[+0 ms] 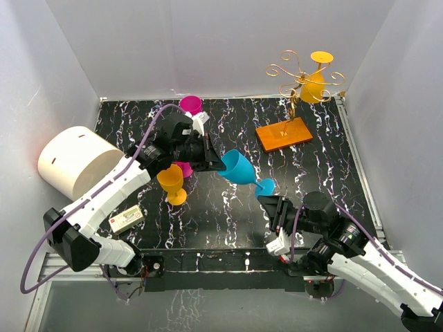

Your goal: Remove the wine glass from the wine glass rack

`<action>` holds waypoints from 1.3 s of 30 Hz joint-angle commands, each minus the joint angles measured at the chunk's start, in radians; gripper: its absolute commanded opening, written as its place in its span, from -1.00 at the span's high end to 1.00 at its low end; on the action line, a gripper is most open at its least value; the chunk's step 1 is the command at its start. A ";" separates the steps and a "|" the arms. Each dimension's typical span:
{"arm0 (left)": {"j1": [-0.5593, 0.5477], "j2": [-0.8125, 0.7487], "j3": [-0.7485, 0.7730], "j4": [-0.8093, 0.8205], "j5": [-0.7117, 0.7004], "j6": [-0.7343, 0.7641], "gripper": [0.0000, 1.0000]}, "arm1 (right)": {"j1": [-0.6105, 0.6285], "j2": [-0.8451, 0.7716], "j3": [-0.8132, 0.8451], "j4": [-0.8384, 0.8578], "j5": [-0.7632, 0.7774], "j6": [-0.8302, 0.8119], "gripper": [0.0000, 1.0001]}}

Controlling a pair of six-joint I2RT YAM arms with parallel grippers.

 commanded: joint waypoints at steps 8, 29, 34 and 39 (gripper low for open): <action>-0.006 0.056 0.252 -0.218 -0.292 0.188 1.00 | 0.006 0.004 0.058 0.156 -0.126 0.426 -0.53; 0.001 0.438 0.554 -0.231 -0.654 0.422 1.00 | 0.005 0.500 0.441 0.306 1.104 2.107 -0.97; 0.028 0.490 0.527 -0.199 -0.662 0.414 1.00 | 0.003 0.500 0.457 0.261 1.075 2.180 -0.97; 0.058 0.495 0.469 -0.149 -0.685 0.409 1.00 | -0.002 0.444 0.427 0.288 1.015 2.174 -0.97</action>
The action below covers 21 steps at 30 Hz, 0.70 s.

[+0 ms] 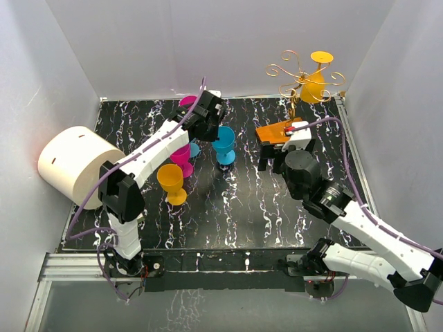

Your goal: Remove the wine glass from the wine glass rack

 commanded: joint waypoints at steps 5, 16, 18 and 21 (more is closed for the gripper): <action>0.090 0.006 -0.028 0.052 0.003 0.004 1.00 | -0.004 -0.062 0.018 0.021 0.020 0.044 -0.97; 0.095 0.077 0.016 0.021 -0.028 0.019 1.00 | -0.005 -0.085 0.006 0.024 0.035 0.030 -0.97; 0.094 0.083 0.021 0.012 -0.026 0.015 0.95 | -0.005 -0.089 0.005 0.024 0.036 0.030 -0.97; 0.095 0.084 0.028 0.001 -0.030 0.011 0.77 | -0.005 -0.091 0.009 0.024 0.035 0.029 -0.97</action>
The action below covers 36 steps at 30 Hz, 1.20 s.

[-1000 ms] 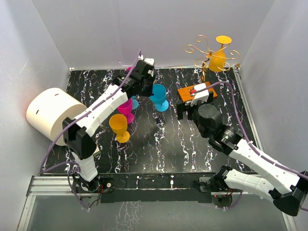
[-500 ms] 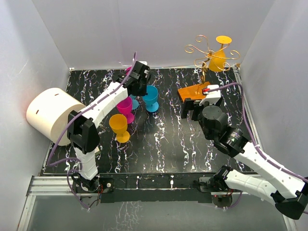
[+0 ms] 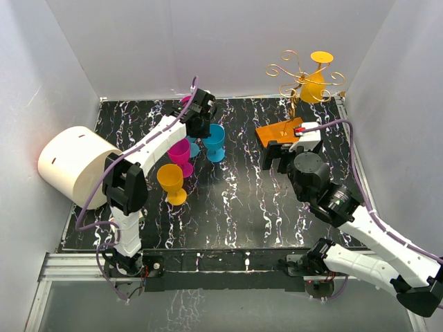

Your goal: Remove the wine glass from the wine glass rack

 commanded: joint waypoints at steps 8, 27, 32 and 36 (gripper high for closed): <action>-0.005 -0.034 0.096 -0.073 0.010 0.012 0.30 | -0.005 -0.036 0.036 0.021 0.022 0.000 -0.97; -0.004 -0.684 -0.228 -0.001 0.128 -0.030 -0.34 | -0.006 -0.028 0.099 0.070 0.009 -0.044 -0.97; -0.001 -0.925 -0.374 -0.052 0.106 -0.055 -0.57 | -0.006 0.035 0.167 0.130 -0.017 -0.130 -0.97; -0.001 -1.045 -0.434 -0.094 0.099 -0.080 -0.68 | -0.005 0.114 0.251 0.168 -0.019 -0.193 -0.97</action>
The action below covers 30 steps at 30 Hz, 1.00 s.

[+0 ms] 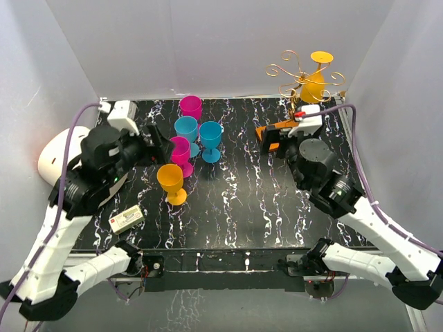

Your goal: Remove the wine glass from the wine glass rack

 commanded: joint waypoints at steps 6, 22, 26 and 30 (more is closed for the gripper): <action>0.002 -0.181 -0.130 -0.076 -0.016 -0.088 -0.78 | -0.008 0.215 0.278 0.167 -0.005 -0.162 -0.97; 0.003 -0.274 -0.178 -0.099 0.021 -0.155 -0.82 | -0.599 0.583 0.837 -0.053 -0.512 0.232 -0.97; 0.002 -0.286 -0.177 -0.104 0.021 -0.163 -0.82 | -0.765 0.652 0.913 -0.109 -0.581 0.363 -0.97; 0.002 -0.278 -0.170 -0.109 0.030 -0.163 -0.82 | -0.890 0.724 0.946 -0.131 -0.657 0.449 -0.95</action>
